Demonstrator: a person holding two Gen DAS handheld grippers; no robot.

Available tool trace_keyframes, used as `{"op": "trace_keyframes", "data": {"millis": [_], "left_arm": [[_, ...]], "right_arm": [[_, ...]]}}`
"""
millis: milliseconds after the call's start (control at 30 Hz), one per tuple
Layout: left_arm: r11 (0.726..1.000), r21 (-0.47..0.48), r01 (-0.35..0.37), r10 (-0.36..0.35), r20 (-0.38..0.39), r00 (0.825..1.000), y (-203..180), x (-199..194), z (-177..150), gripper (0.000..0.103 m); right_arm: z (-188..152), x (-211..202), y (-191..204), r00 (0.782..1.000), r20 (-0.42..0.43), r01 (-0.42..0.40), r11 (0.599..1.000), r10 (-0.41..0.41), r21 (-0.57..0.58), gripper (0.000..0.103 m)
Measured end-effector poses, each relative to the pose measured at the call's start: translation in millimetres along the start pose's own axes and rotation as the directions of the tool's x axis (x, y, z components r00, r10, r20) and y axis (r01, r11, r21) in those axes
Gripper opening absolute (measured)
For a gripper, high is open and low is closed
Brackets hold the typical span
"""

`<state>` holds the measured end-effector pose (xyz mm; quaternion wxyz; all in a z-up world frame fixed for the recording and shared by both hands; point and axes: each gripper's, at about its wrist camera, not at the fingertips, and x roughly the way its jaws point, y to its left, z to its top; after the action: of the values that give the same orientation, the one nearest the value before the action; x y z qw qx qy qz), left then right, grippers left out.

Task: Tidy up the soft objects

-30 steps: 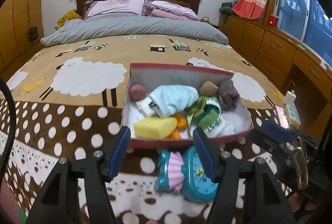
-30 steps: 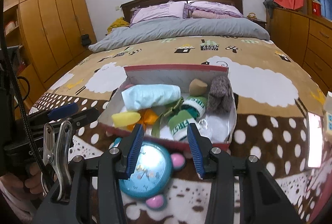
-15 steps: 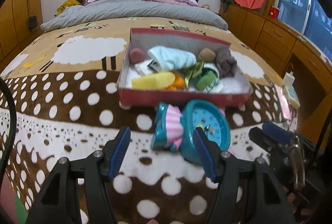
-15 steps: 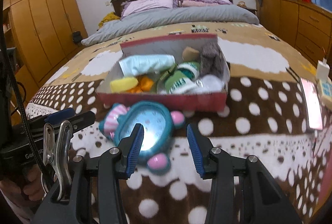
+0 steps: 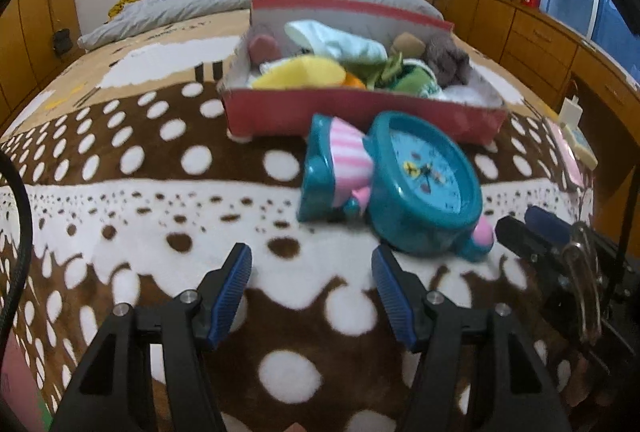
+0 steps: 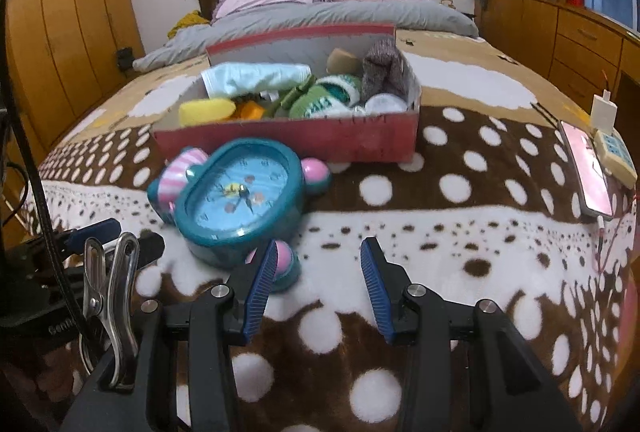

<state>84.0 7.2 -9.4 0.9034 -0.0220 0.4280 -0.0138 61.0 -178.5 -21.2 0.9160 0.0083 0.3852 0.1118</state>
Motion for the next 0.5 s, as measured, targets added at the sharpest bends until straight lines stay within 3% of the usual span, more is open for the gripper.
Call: {"op": "trace_keyframes", "data": {"millis": [500], "left_arm": [[1.000,0.006,-0.003,0.003,-0.013,1.000,-3.2,11.5,-3.5,0.066]], "right_arm": [[-12.6,2.4,-3.9,1.000,-0.004,-0.019,0.999,0.019,0.040,0.046]]}}
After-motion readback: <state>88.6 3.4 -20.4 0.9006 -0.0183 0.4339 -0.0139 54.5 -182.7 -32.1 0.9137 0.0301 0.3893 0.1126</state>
